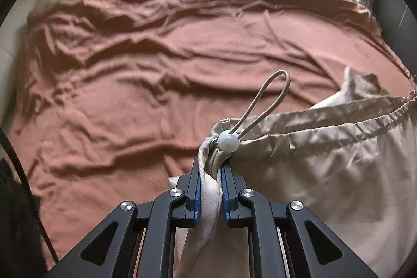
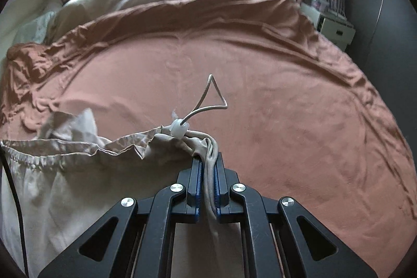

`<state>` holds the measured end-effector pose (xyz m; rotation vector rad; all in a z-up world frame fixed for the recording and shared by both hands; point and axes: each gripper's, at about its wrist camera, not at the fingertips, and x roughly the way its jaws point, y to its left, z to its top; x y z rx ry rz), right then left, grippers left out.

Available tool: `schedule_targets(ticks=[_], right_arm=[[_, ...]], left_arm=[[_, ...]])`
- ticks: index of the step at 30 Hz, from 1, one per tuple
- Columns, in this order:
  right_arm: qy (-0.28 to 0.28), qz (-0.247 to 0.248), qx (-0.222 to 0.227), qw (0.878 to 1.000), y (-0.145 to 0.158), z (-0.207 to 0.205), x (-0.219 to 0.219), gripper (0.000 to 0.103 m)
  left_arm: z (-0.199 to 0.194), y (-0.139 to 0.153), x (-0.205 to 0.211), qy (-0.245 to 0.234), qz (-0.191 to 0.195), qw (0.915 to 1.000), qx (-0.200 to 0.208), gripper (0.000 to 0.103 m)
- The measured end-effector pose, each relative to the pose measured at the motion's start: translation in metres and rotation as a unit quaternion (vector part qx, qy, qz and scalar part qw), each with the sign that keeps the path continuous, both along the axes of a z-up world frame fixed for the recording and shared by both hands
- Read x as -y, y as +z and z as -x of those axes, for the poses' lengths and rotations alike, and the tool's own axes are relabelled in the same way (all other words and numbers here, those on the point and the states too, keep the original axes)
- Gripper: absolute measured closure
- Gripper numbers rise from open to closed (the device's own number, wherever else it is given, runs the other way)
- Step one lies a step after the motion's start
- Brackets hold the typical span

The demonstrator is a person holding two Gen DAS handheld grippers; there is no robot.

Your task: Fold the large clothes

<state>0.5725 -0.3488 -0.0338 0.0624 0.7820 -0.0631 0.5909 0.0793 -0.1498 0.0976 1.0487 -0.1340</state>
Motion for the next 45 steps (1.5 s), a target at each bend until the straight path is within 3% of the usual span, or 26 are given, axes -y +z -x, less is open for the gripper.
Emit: schedule_targets(ticks=[3, 4, 6, 8, 9, 10, 17, 26, 39, 45], right_arm=[[-0.001, -0.001, -0.017, 1.0, -0.007, -0.02, -0.001, 0.098], [-0.001, 0.004, -0.019, 1.0, -0.01, -0.023, -0.003, 0.092], [-0.014, 0.018, -0.02, 1.0, -0.011, -0.025, -0.005, 0.076], [-0.03, 0.023, -0.012, 0.999, -0.005, -0.022, -0.002, 0.041], [-0.032, 0.016, -0.005, 0.999, -0.003, -0.018, -0.001, 0.039], [-0.032, 0.005, 0.002, 0.999, 0.0, -0.013, 0.0, 0.039], [-0.021, 0.008, 0.017, 1.0, 0.017, 0.036, -0.006, 0.039], [-0.018, 0.001, 0.035, 0.999, 0.052, 0.122, -0.003, 0.039], [0.007, -0.023, 0.078, 0.997, 0.1, 0.258, -0.012, 0.039], [0.028, -0.034, 0.09, 0.995, 0.115, 0.316, -0.018, 0.039]], left_arm=[[-0.004, -0.019, -0.003, 0.007, 0.014, 0.9996, -0.022, 0.084], [-0.005, -0.022, -0.002, 0.007, 0.016, 0.9996, -0.023, 0.082], [-0.001, -0.019, -0.002, 0.014, 0.012, 0.9998, -0.011, 0.073], [0.0, -0.012, -0.005, 0.029, 0.013, 0.9995, -0.004, 0.051], [0.004, -0.006, -0.009, 0.04, 0.018, 0.9991, 0.002, 0.046], [0.008, 0.001, -0.011, 0.045, 0.024, 0.9986, 0.01, 0.04], [0.054, 0.036, -0.017, 0.054, 0.045, 0.9969, 0.038, 0.034], [0.126, 0.067, -0.021, 0.049, 0.058, 0.9958, 0.053, 0.034], [0.248, 0.137, -0.027, 0.049, 0.088, 0.9891, 0.108, 0.034], [0.302, 0.158, -0.025, 0.042, 0.096, 0.9856, 0.133, 0.021]])
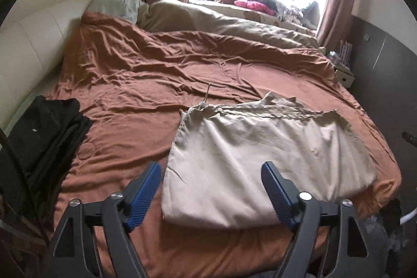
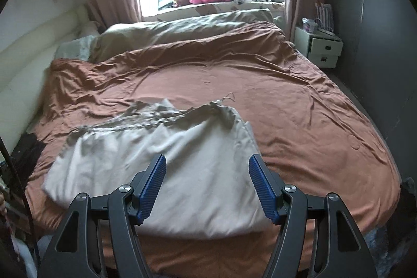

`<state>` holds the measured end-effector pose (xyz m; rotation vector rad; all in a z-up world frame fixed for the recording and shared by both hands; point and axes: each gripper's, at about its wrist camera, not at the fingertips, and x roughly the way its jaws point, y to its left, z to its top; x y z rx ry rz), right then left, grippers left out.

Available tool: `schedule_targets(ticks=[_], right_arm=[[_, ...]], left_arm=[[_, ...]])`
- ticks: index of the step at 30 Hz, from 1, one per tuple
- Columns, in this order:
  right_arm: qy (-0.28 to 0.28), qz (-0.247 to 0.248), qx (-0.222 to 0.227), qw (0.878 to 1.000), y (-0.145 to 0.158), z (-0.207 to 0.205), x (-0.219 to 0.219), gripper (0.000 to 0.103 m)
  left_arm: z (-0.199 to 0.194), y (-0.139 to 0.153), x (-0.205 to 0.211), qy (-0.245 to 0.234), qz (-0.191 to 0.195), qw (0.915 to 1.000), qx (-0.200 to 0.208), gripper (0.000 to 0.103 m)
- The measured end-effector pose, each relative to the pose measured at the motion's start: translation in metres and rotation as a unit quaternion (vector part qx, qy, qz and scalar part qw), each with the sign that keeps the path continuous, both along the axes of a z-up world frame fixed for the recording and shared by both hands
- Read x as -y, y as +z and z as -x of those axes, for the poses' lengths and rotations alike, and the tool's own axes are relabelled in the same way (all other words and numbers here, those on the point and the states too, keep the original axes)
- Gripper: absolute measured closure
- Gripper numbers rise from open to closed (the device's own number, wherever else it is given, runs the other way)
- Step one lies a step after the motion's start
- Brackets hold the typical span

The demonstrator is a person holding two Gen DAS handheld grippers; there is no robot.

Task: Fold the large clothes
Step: 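Open both grippers and withdraw from the folded bundle, then grasp the folded jacket bundle edge with both grippers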

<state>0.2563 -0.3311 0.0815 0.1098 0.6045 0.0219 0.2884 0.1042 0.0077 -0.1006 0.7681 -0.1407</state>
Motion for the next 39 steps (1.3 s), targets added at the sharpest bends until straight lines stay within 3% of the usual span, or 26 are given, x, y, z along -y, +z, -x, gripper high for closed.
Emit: schedule_targets(ticks=[9, 12, 19, 29, 36, 39], right_arm=[[0.033, -0.039, 0.005, 0.999, 0.011, 0.051, -0.001, 0.039], [0.047, -0.05, 0.002, 0.998, 0.011, 0.064, -0.007, 0.017], [0.076, -0.059, 0.003, 0.995, 0.002, 0.076, -0.02, 0.016], [0.095, -0.037, -0.007, 0.995, -0.025, 0.054, -0.062, 0.016], [0.101, -0.038, -0.05, 0.993, -0.062, 0.009, -0.091, 0.016], [0.104, -0.037, -0.067, 0.992, -0.076, -0.012, -0.099, 0.022]], left_arm=[[0.055, 0.01, 0.0, 0.001, 0.015, 0.9998, 0.017, 0.012], [0.067, 0.006, -0.003, 0.006, 0.025, 0.9996, 0.013, 0.012], [0.09, -0.006, -0.008, 0.011, 0.031, 0.9994, 0.008, 0.012], [0.077, -0.065, -0.037, 0.037, 0.08, 0.9955, -0.036, 0.012], [0.062, -0.105, -0.054, 0.046, 0.111, 0.99, -0.075, 0.012], [0.053, -0.114, -0.057, 0.047, 0.12, 0.9881, -0.084, 0.012]])
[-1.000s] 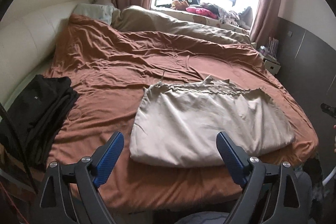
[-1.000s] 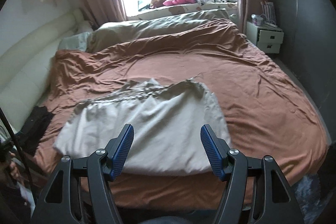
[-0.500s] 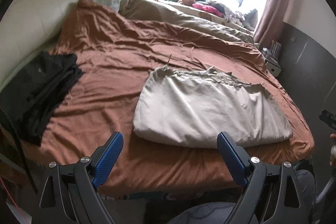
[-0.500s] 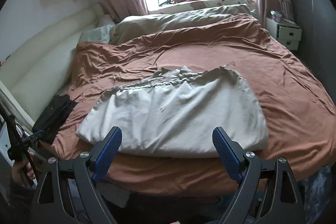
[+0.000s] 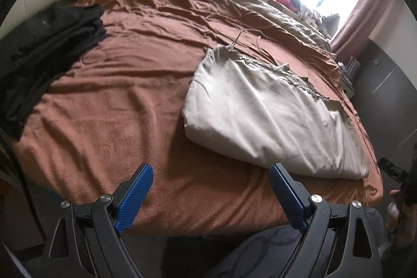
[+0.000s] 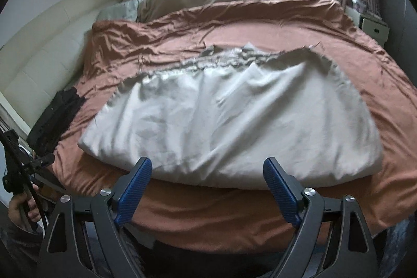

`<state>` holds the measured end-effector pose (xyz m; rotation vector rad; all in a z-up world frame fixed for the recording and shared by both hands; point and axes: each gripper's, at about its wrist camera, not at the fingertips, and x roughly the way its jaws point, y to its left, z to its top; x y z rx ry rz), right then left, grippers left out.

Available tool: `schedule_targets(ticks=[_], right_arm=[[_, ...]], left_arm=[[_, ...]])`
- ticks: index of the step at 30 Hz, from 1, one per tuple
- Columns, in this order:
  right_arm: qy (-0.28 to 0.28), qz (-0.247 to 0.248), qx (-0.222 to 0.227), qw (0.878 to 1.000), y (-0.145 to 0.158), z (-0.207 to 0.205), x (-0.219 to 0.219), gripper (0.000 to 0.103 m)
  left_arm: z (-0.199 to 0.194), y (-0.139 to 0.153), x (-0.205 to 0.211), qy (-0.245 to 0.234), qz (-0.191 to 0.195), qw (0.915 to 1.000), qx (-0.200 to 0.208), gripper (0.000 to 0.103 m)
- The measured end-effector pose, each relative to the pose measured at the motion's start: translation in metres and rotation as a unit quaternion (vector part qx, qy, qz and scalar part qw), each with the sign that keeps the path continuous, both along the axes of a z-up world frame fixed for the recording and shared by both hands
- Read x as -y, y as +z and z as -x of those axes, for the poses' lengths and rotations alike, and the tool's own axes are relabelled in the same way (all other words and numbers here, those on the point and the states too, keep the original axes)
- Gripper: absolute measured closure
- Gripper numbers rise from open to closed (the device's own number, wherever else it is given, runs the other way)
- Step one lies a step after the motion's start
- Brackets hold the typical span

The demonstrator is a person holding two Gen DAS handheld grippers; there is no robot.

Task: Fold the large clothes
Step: 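Grasp the folded jacket bundle edge with both grippers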

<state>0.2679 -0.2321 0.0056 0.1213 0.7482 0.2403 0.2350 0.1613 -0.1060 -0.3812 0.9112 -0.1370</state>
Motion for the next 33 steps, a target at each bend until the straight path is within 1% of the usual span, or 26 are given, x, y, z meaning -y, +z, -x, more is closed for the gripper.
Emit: schedule_targets(ticks=[2, 6, 8, 12, 15, 17, 21, 24, 25, 26, 27, 29, 30, 33], right_arm=[[0.001, 0.004, -0.013, 1.0, -0.009, -0.013, -0.005, 0.033], [0.007, 0.019, -0.029, 0.999, -0.02, -0.034, -0.018, 0.041], [0.012, 0.026, -0.041, 0.999, -0.029, -0.043, -0.027, 0.049], [0.018, 0.04, -0.065, 0.997, -0.053, -0.06, -0.04, 0.051], [0.015, 0.042, -0.087, 0.995, -0.072, -0.071, -0.044, 0.054], [0.013, 0.037, -0.092, 0.995, -0.079, -0.074, -0.043, 0.054], [0.013, 0.038, -0.097, 0.994, -0.084, -0.074, -0.046, 0.056], [0.012, 0.032, -0.102, 0.994, -0.087, -0.072, -0.043, 0.059], [0.011, 0.029, -0.102, 0.994, -0.088, -0.069, -0.042, 0.063], [0.008, 0.021, -0.103, 0.994, -0.086, -0.07, -0.04, 0.074], [0.005, 0.011, -0.104, 0.995, -0.082, -0.07, -0.037, 0.078], [0.002, -0.001, -0.094, 0.996, -0.073, -0.071, -0.035, 0.079], [0.002, -0.001, -0.089, 0.996, -0.07, -0.07, -0.034, 0.079], [0.007, 0.0, -0.076, 0.997, -0.061, -0.077, -0.04, 0.079]], left_arm=[[-0.006, -0.005, -0.002, 0.0, 0.008, 1.0, -0.006, 0.012], [-0.019, -0.018, -0.006, 0.001, 0.022, 0.9996, -0.017, 0.012], [-0.022, -0.025, -0.01, 0.005, 0.037, 0.999, -0.023, 0.012], [-0.026, -0.036, -0.015, 0.005, 0.056, 0.9979, -0.034, 0.012], [-0.032, -0.042, -0.022, 0.011, 0.072, 0.9966, -0.041, 0.012], [-0.037, -0.044, -0.025, 0.012, 0.087, 0.9952, -0.041, 0.012], [-0.05, -0.045, -0.025, 0.015, 0.107, 0.9932, -0.042, 0.012], [-0.061, -0.049, -0.019, 0.015, 0.119, 0.9914, -0.053, 0.013], [-0.067, -0.053, -0.017, 0.018, 0.122, 0.9906, -0.06, 0.015], [-0.072, -0.056, -0.016, 0.023, 0.125, 0.9896, -0.068, 0.019], [-0.075, -0.059, -0.016, 0.029, 0.128, 0.9884, -0.076, 0.021], [-0.082, -0.068, -0.017, 0.044, 0.146, 0.9839, -0.092, 0.028], [-0.087, -0.072, -0.016, 0.051, 0.151, 0.9821, -0.1, 0.029], [-0.094, -0.077, -0.012, 0.056, 0.149, 0.9815, -0.106, 0.03]])
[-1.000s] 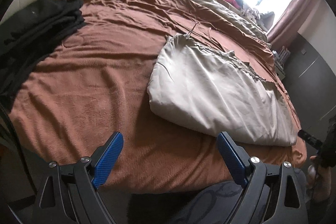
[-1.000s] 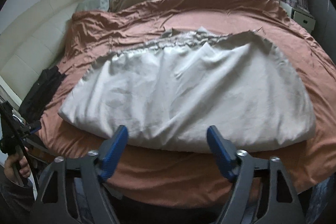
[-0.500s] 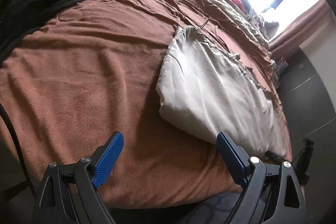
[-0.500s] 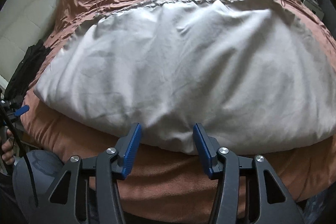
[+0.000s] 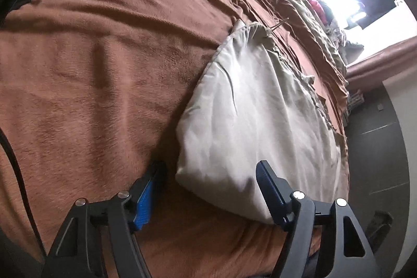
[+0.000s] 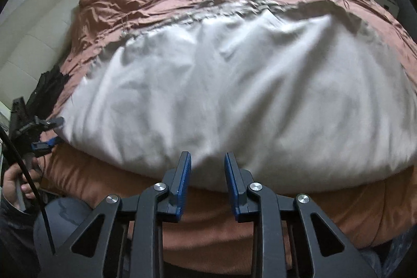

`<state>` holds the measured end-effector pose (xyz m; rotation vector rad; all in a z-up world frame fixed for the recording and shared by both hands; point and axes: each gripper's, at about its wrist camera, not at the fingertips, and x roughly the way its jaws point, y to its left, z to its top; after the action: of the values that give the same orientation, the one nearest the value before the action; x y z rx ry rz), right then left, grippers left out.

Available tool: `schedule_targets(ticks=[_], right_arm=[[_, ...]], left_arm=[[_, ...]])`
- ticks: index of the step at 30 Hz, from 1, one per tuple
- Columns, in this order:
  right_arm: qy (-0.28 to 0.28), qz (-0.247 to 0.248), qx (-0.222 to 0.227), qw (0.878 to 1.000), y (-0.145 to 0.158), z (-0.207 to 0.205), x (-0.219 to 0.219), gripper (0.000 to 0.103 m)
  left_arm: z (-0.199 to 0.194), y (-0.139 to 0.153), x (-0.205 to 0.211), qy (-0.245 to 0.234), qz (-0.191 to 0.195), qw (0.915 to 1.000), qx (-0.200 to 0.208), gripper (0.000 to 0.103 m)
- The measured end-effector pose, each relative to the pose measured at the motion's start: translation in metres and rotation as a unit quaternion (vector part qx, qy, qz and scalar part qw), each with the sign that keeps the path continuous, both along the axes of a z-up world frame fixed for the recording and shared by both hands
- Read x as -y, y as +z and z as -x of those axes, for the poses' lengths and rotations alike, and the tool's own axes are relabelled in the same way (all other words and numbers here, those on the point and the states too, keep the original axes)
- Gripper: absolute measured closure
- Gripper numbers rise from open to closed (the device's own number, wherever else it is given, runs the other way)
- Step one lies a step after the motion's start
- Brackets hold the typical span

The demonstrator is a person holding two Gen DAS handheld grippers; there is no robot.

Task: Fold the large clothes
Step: 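Grasp the folded jacket bundle edge with both grippers, then grasp the bundle edge with the left gripper while the right gripper pinches beside it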

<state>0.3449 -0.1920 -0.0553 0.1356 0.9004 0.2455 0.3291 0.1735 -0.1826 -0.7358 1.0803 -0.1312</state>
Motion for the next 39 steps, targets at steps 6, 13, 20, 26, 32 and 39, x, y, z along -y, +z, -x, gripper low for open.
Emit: schedule_targets(ticks=[6, 13, 20, 26, 32, 39], right_arm=[[-0.006, 0.023, -0.022, 0.999, -0.026, -0.022, -0.017, 0.079], [-0.016, 0.069, -0.02, 0.997, -0.032, -0.056, -0.033, 0.082], [-0.02, 0.072, -0.029, 0.997, -0.03, -0.106, -0.036, 0.083], [-0.022, 0.079, -0.031, 0.996, -0.03, -0.145, -0.039, 0.083], [-0.022, 0.078, -0.032, 0.996, -0.029, -0.182, -0.039, 0.083], [-0.03, 0.087, -0.031, 0.995, -0.032, -0.236, -0.043, 0.083]], left_arm=[[-0.002, -0.001, 0.006, 0.012, -0.026, 0.9996, -0.009, 0.055], [0.007, -0.003, 0.0, 0.025, -0.032, 0.9992, 0.003, 0.073], [0.01, -0.002, -0.001, 0.034, -0.031, 0.9989, 0.003, 0.073], [0.015, -0.001, -0.003, 0.059, -0.02, 0.998, -0.008, 0.074], [0.015, 0.0, 0.002, 0.073, -0.033, 0.9967, -0.013, 0.075], [0.014, -0.003, 0.004, 0.081, -0.034, 0.996, -0.016, 0.075]])
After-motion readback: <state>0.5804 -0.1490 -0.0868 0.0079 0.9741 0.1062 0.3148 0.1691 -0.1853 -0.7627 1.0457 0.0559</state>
